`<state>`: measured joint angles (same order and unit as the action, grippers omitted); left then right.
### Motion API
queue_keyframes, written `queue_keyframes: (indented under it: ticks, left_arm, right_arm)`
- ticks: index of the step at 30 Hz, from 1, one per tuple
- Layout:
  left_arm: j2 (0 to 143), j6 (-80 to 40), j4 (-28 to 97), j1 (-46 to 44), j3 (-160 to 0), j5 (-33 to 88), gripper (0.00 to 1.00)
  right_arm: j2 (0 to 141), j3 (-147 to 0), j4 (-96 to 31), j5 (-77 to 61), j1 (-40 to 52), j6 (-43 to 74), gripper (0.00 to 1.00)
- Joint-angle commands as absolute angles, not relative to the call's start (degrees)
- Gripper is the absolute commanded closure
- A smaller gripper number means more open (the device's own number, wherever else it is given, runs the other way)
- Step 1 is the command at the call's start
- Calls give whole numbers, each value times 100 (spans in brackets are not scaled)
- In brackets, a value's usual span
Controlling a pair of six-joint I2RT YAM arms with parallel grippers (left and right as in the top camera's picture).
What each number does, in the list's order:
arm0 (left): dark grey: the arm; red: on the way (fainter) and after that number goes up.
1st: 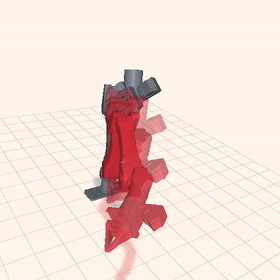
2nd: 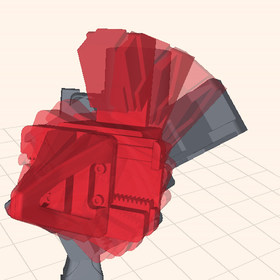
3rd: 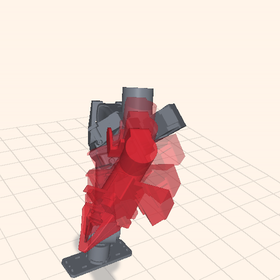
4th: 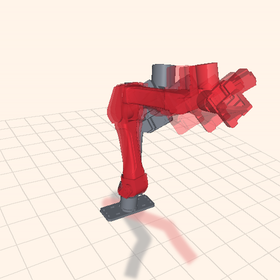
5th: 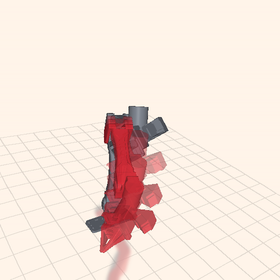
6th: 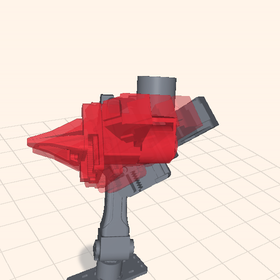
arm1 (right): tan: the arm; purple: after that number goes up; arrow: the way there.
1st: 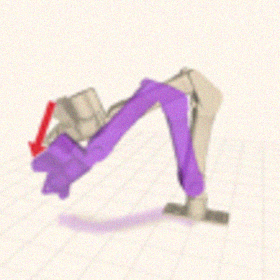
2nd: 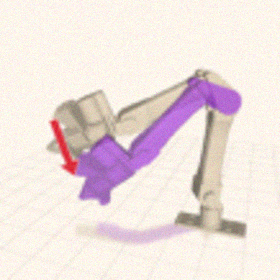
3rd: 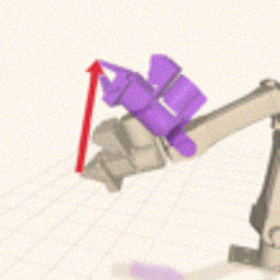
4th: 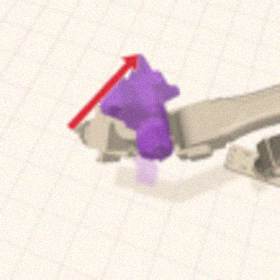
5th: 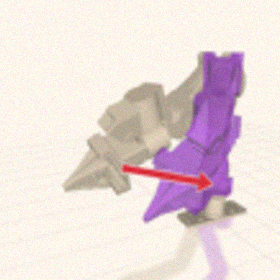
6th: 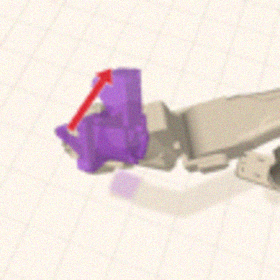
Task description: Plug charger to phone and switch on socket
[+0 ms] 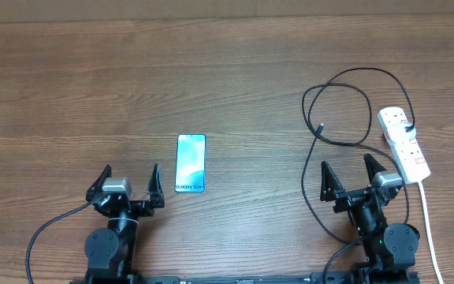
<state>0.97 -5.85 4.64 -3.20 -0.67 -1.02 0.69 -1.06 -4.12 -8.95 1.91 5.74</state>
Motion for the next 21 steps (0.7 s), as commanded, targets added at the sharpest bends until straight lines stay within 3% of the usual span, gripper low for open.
queue_keyframes:
  ticks: [1,13,21]
  left_arm:
    - [62,-639,449,-263,-40,150,0]
    - [460,-642,1603,-263,-1149,309,0]
    - [2034,-642,1957,-266,-2611,810,0]
  right_arm:
    - [23,-45,-397,-860,220,528,0]
    - [23,-45,-397,-860,220,528,0]
    - [23,-45,-397,-860,220,528,0]
